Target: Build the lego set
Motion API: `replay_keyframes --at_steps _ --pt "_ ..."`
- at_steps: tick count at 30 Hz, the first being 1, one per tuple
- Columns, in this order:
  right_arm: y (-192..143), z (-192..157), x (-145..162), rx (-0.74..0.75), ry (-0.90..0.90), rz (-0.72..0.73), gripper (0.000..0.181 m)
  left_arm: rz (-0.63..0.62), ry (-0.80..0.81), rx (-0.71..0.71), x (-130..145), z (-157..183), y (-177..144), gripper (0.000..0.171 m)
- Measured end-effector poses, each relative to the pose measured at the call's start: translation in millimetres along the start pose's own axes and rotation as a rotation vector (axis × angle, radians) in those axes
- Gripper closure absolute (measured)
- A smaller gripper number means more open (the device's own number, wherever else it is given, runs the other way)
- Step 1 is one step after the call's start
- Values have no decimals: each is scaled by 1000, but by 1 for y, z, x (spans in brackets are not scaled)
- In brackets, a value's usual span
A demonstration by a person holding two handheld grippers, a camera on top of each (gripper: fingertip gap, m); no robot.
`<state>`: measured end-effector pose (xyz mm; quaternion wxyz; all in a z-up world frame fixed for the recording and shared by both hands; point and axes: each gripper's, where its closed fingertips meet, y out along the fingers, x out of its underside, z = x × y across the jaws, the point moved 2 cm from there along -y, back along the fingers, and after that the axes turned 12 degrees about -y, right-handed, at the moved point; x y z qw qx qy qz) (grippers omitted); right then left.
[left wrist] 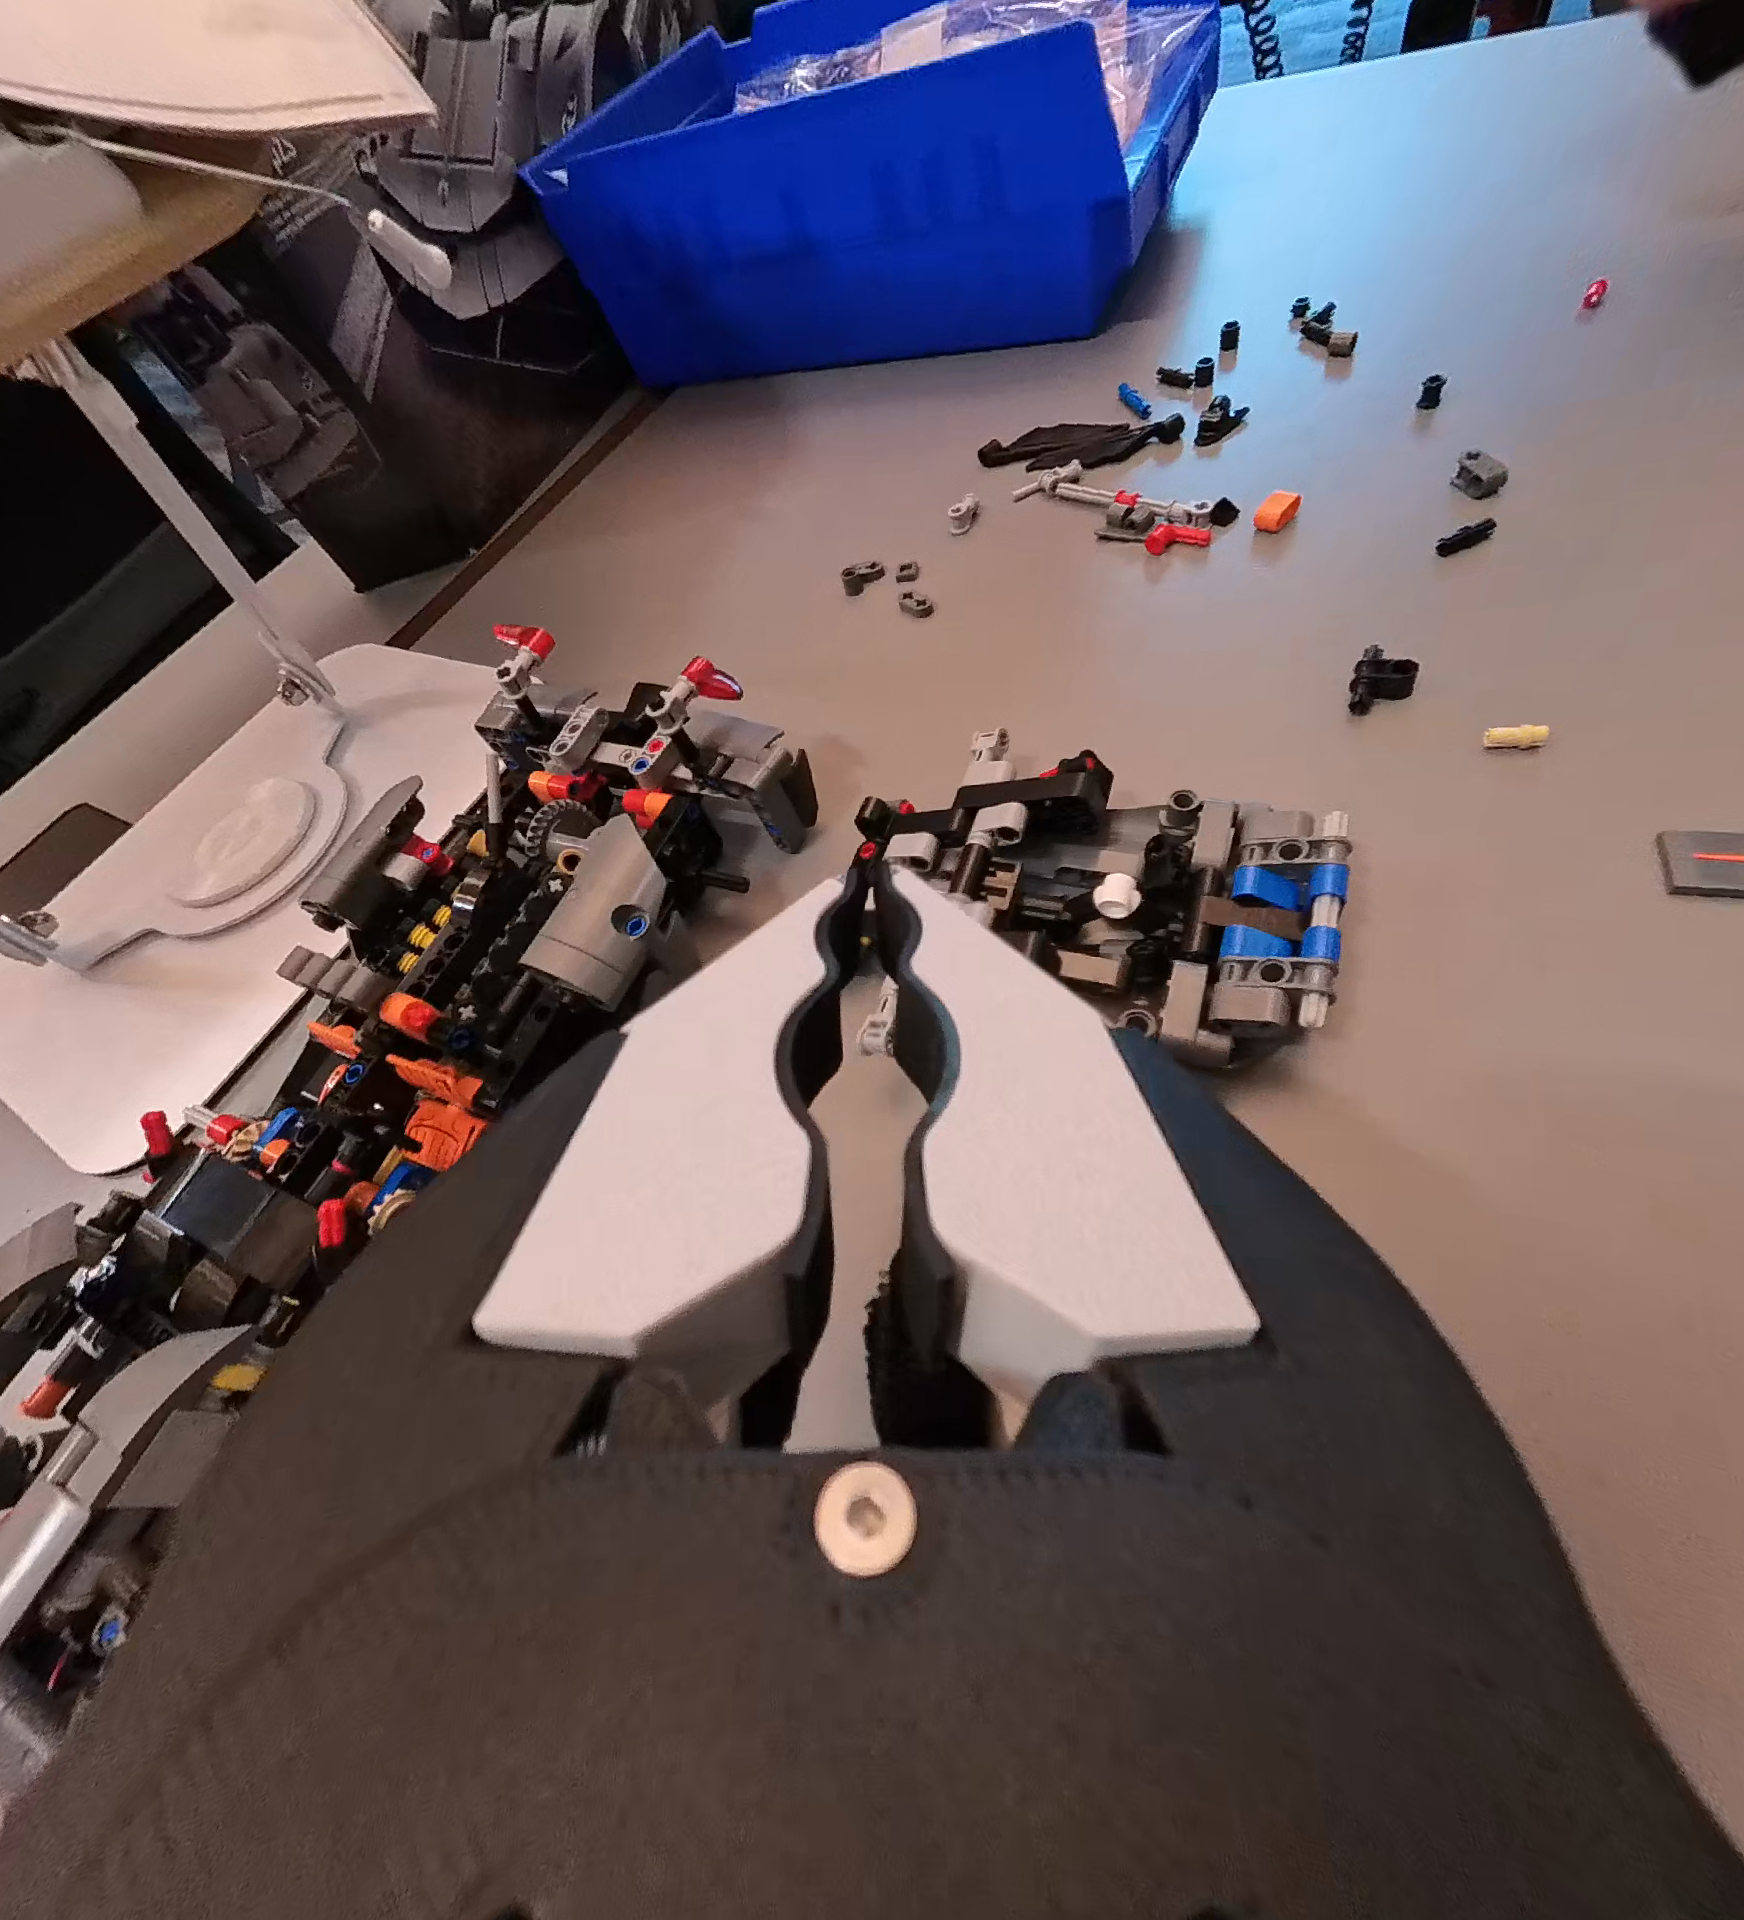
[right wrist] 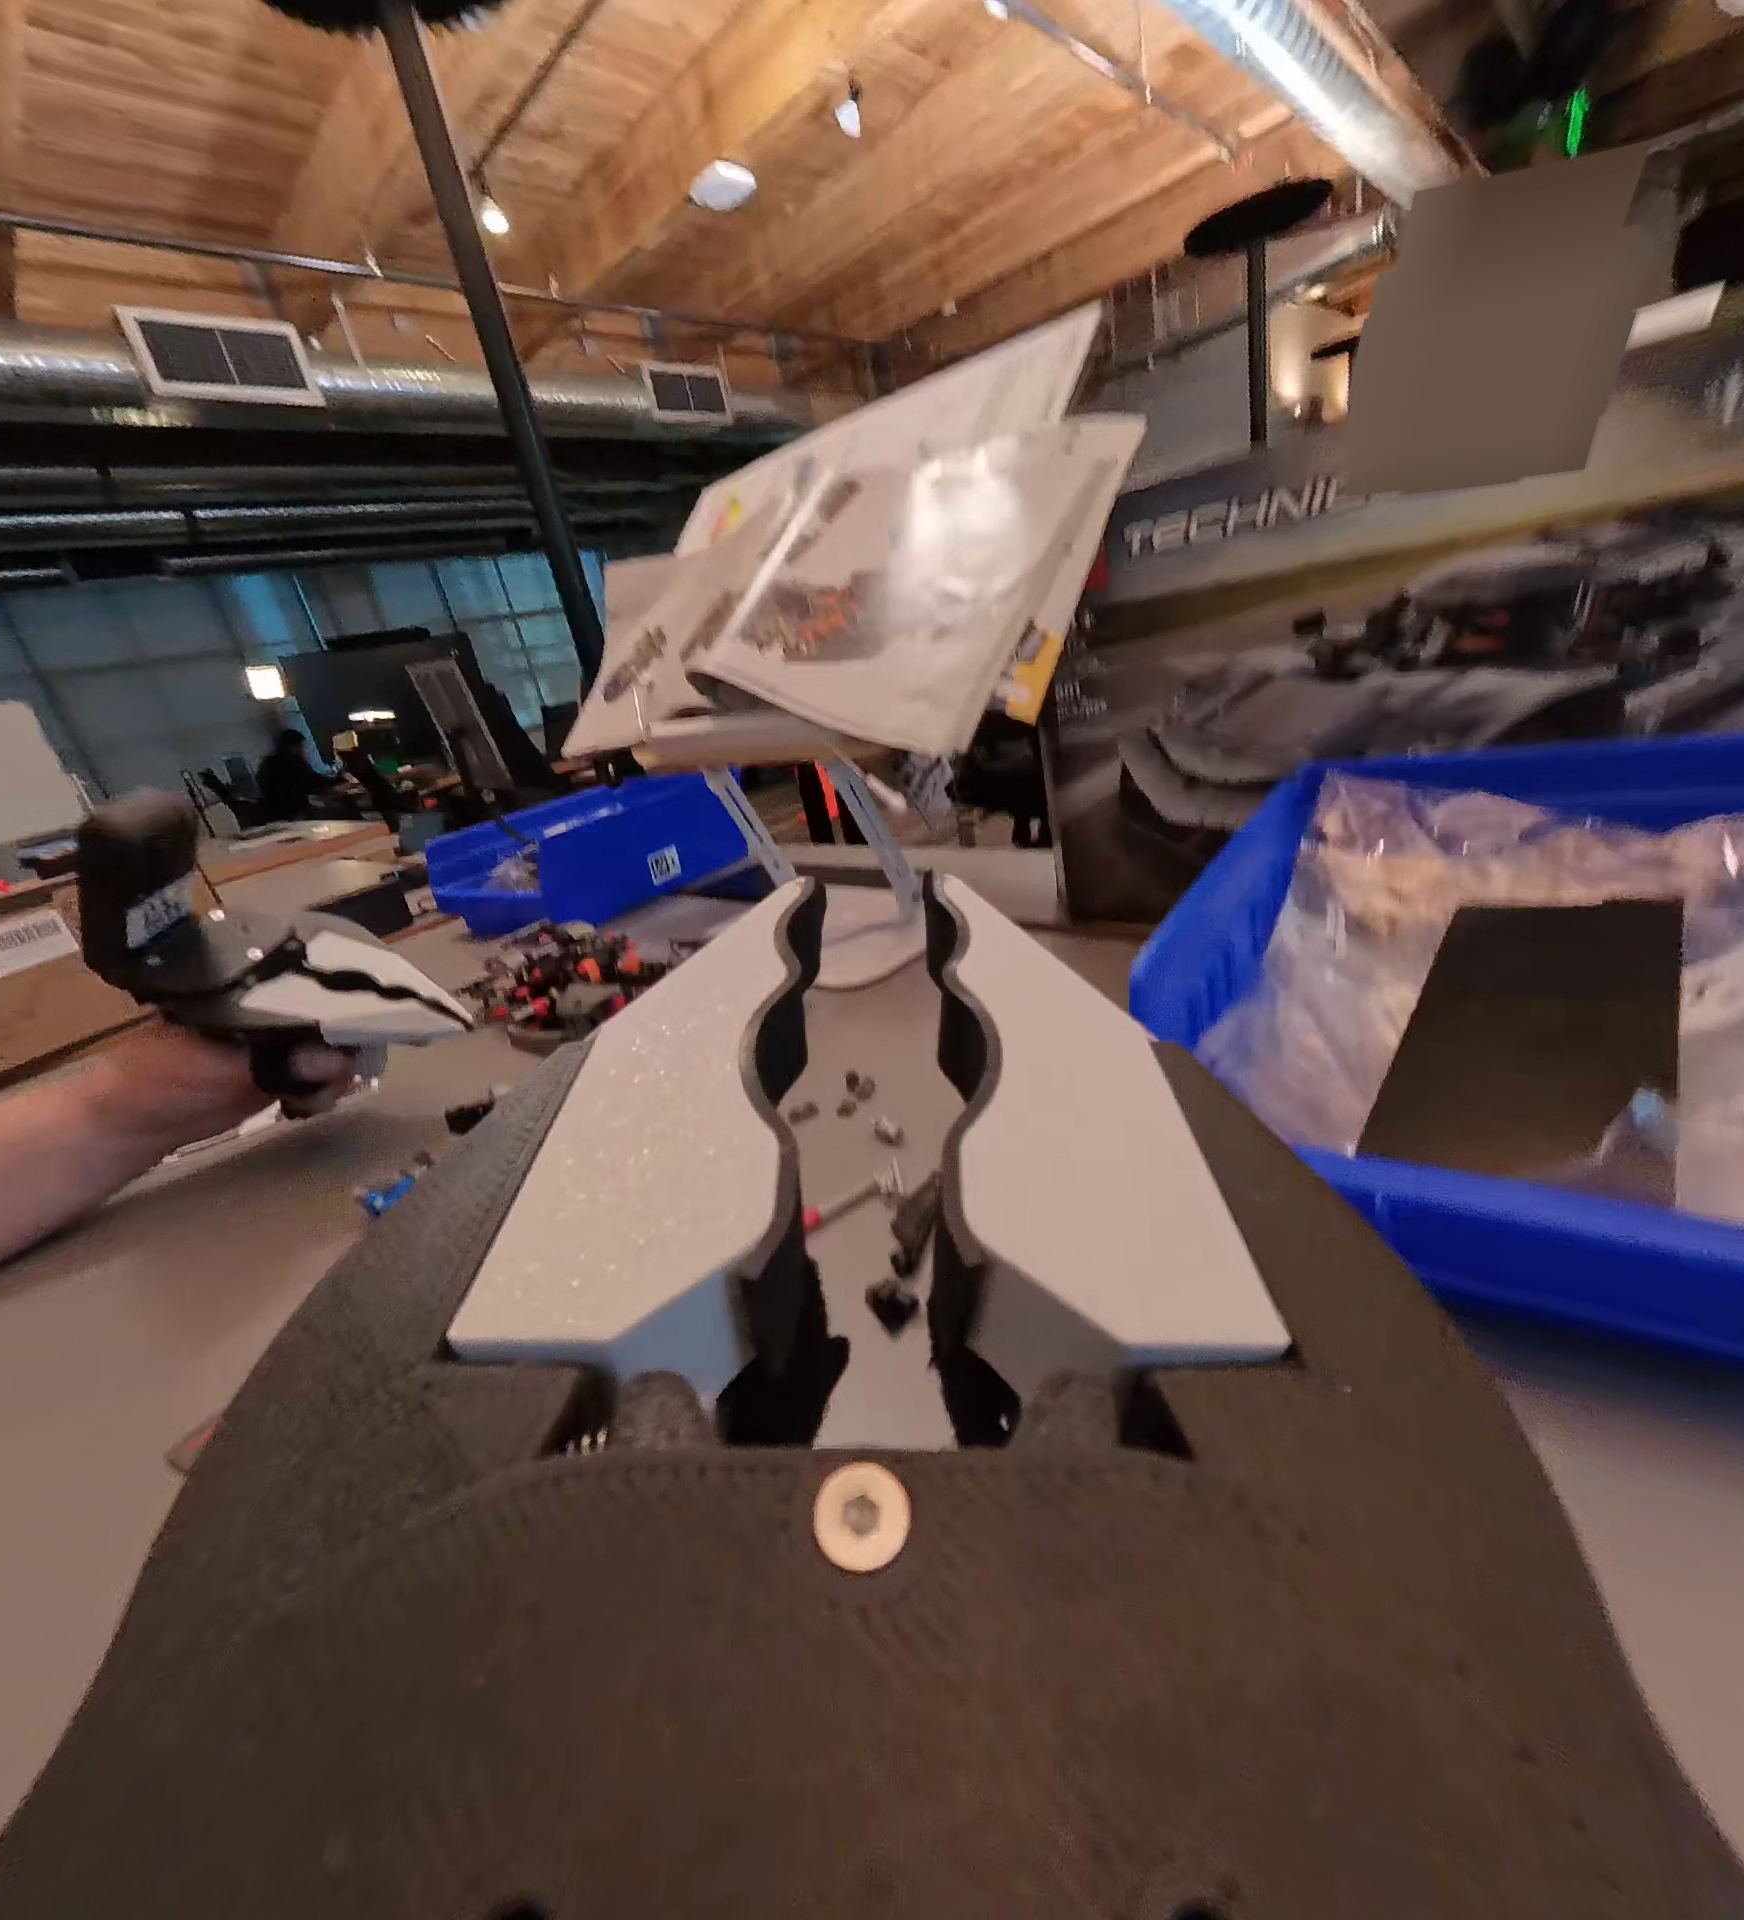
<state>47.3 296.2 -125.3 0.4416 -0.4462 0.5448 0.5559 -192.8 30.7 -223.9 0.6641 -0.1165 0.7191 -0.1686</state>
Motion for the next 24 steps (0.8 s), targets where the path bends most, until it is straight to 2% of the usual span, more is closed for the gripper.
replay_keyframes --at_steps 2,4,8,24 --pt "2 1 24 -9 37 -39 163 -1 -11 2 1 -1 1 171" --pt "8 0 31 -41 66 -79 159 -3 -16 2 2 -1 2 171" --pt "16 0 50 -20 -46 -219 159 -5 -4 -1 2 0 2 171" --pt "23 -5 68 -19 -124 -332 159 16 16 -20 -4 -2 -5 171"
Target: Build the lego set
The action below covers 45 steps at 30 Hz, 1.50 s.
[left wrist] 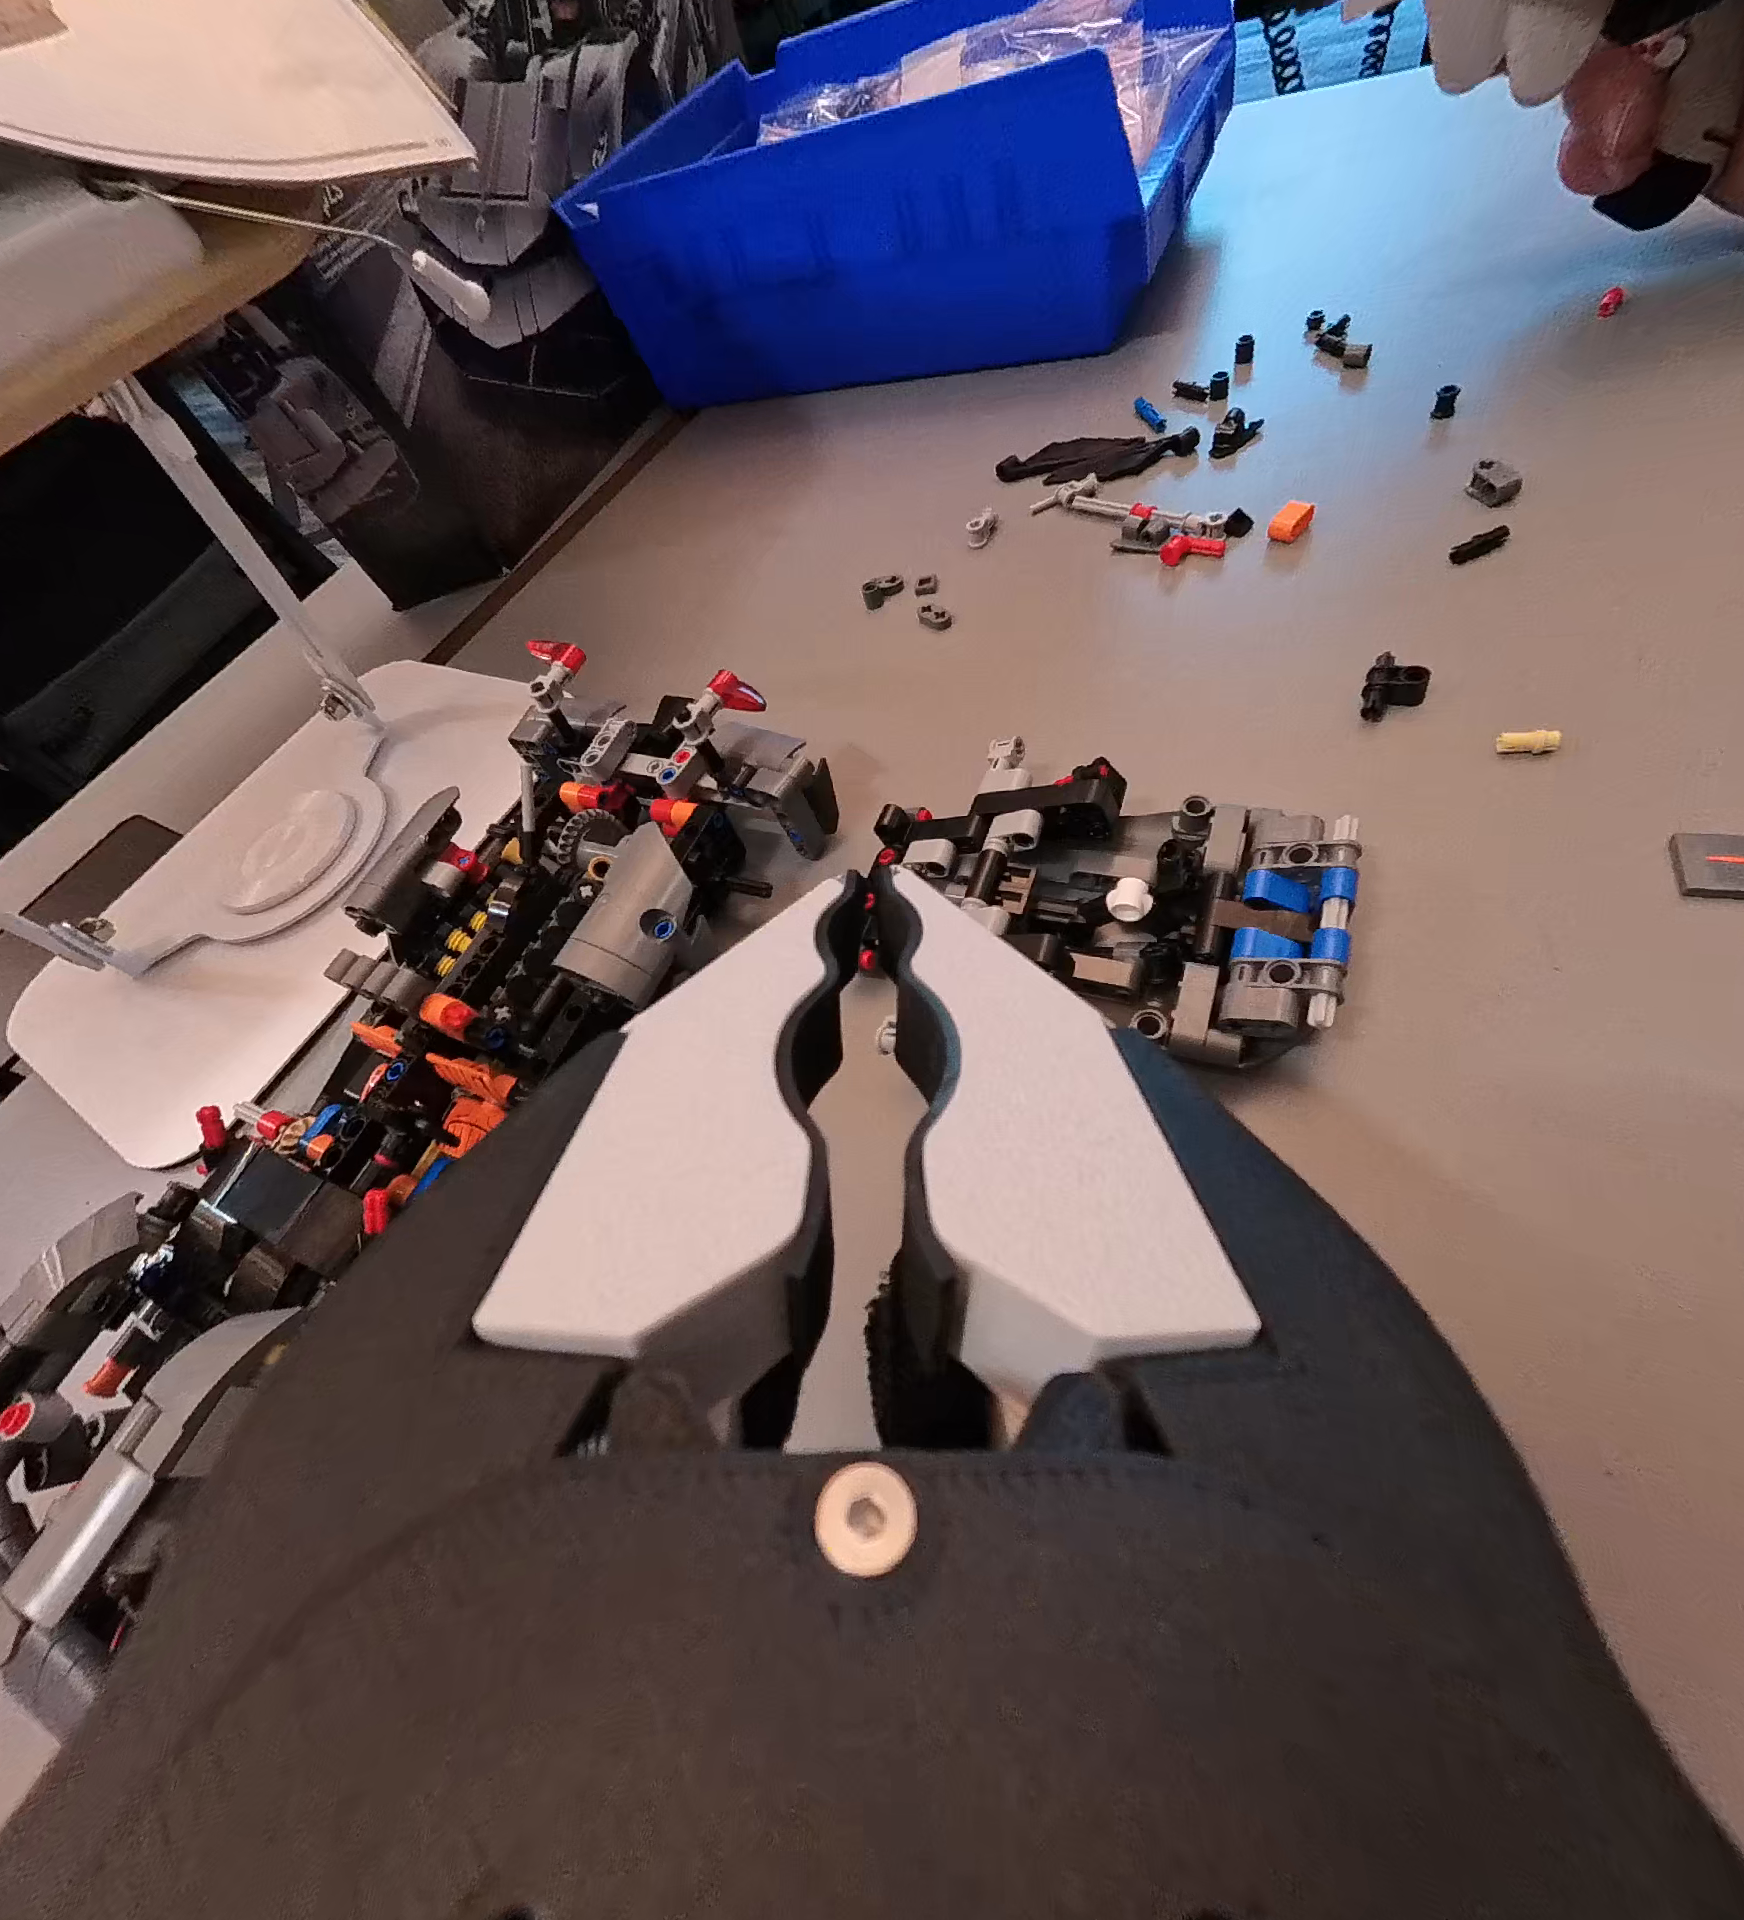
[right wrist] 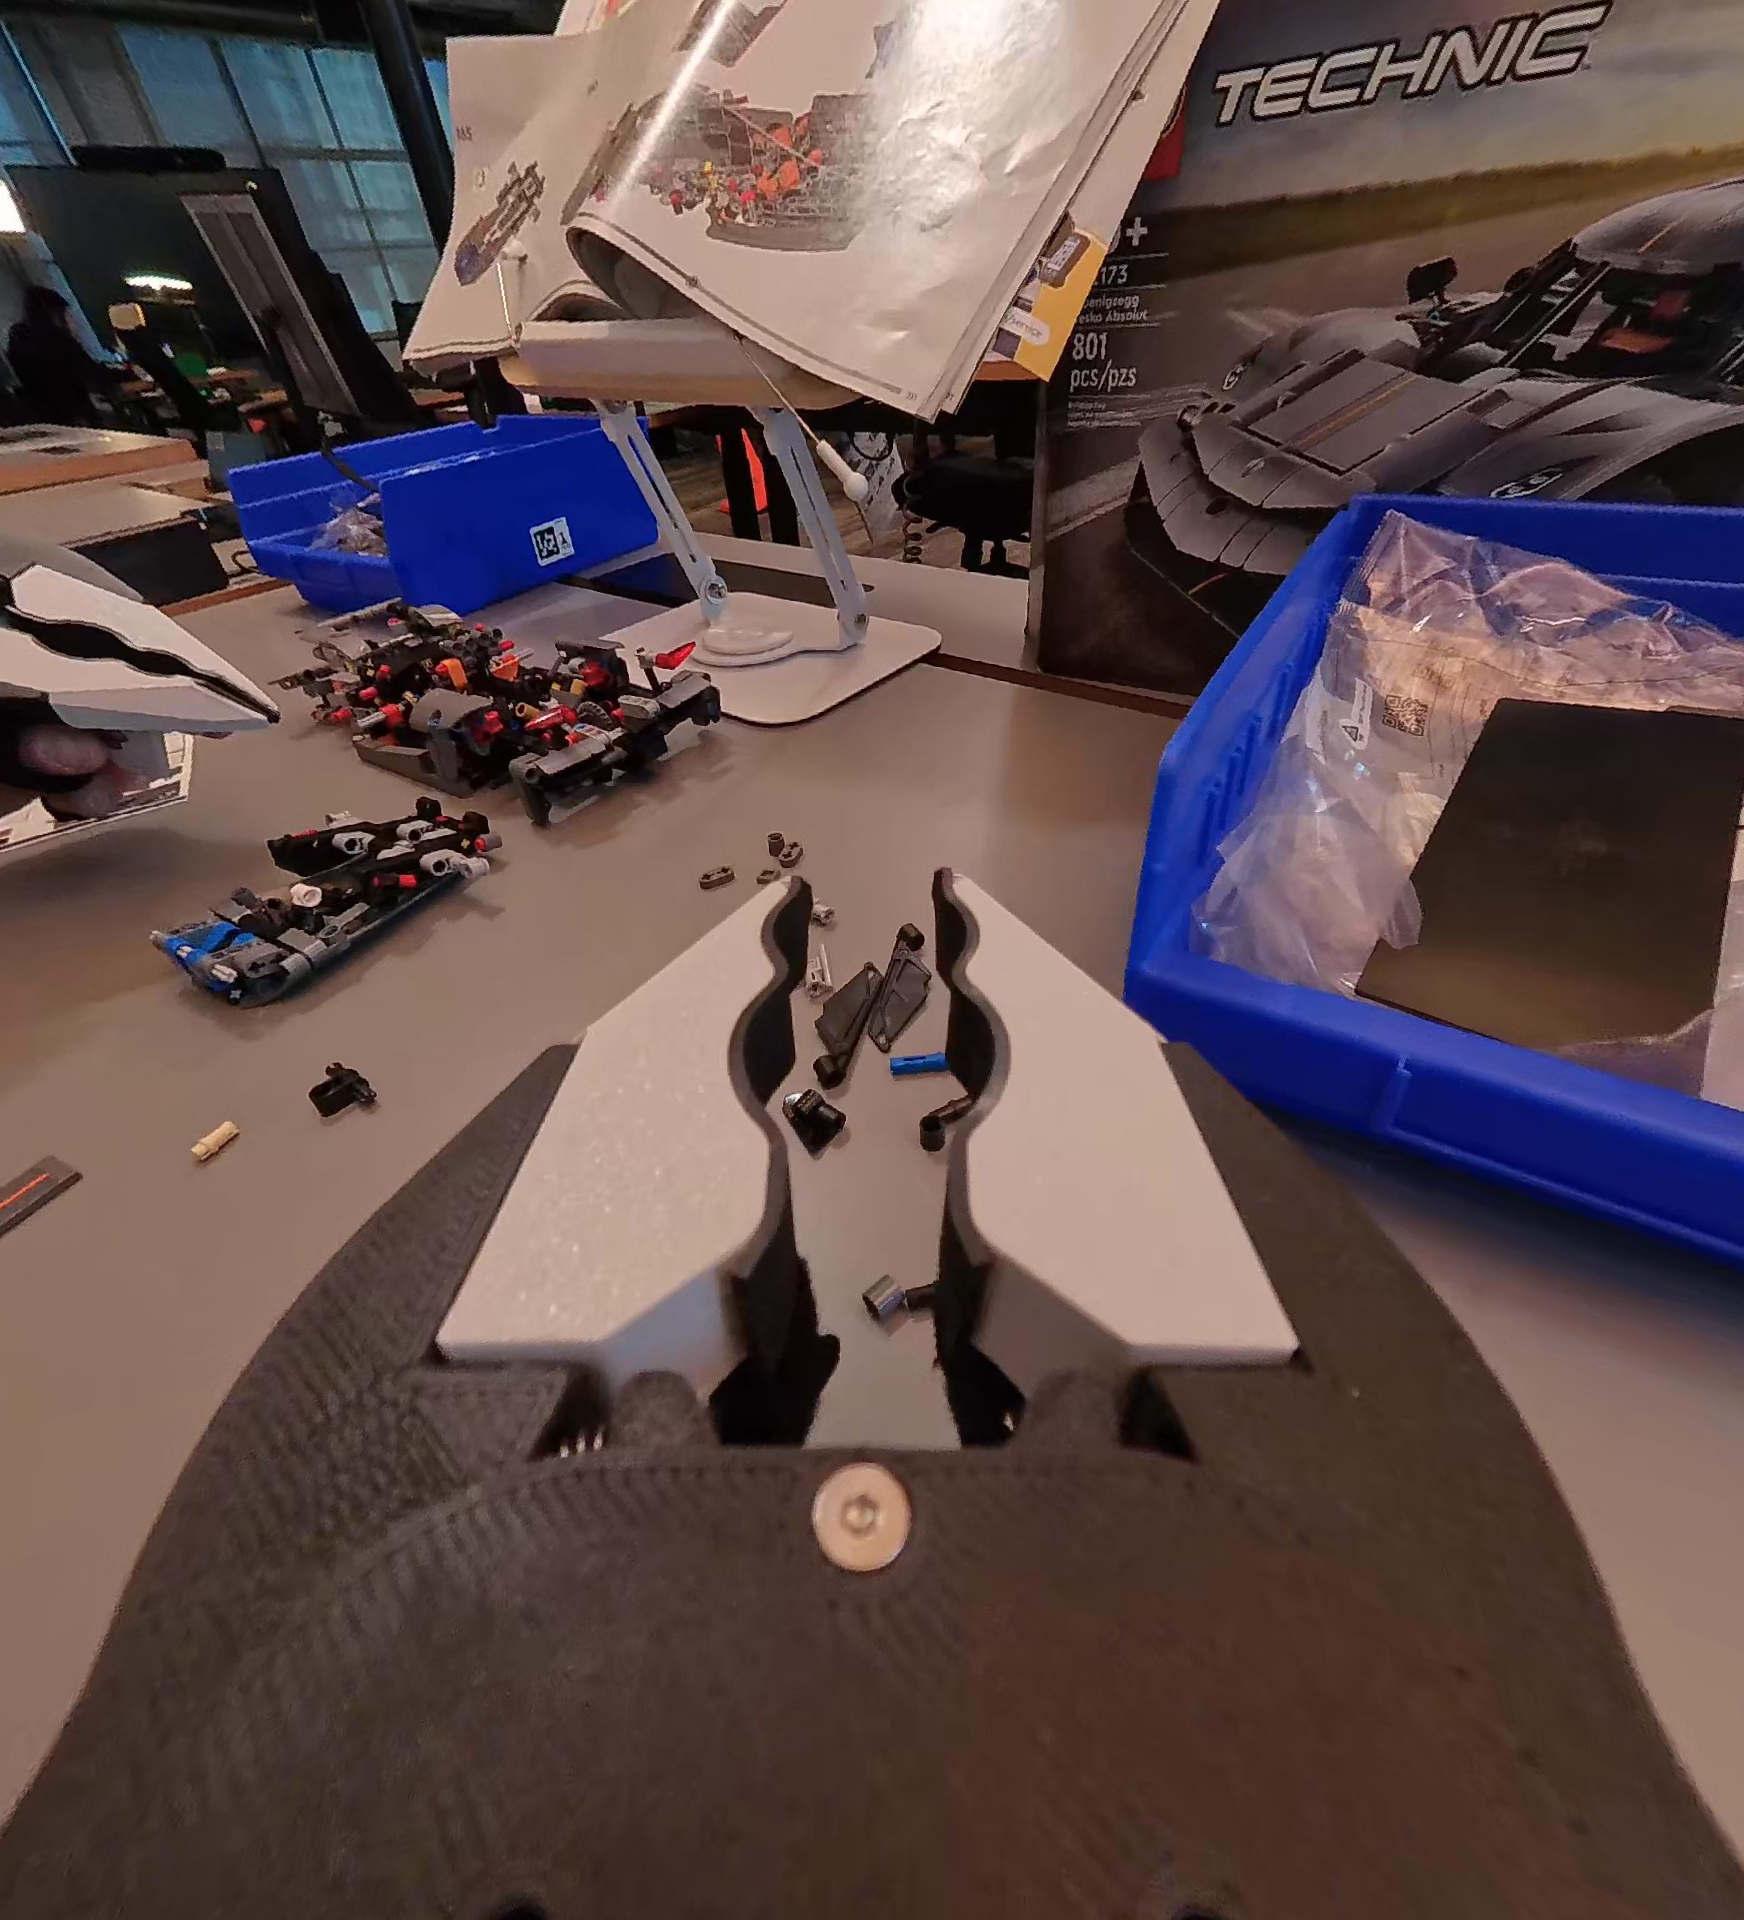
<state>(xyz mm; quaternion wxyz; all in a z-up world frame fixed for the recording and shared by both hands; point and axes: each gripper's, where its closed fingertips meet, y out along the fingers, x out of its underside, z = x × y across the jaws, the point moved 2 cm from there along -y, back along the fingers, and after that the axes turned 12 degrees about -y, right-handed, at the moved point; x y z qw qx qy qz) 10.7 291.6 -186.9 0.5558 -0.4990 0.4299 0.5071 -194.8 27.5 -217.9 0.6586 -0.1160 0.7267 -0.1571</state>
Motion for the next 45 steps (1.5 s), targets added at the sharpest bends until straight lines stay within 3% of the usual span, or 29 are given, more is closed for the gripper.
replay_keyframes --at_steps 41,45 --pt "5 -1 5 -13 -13 -22 159 -20 2 17 4 4 6 171" --pt "8 -9 0 -15 -88 -37 162 -16 -1 14 4 2 5 171"
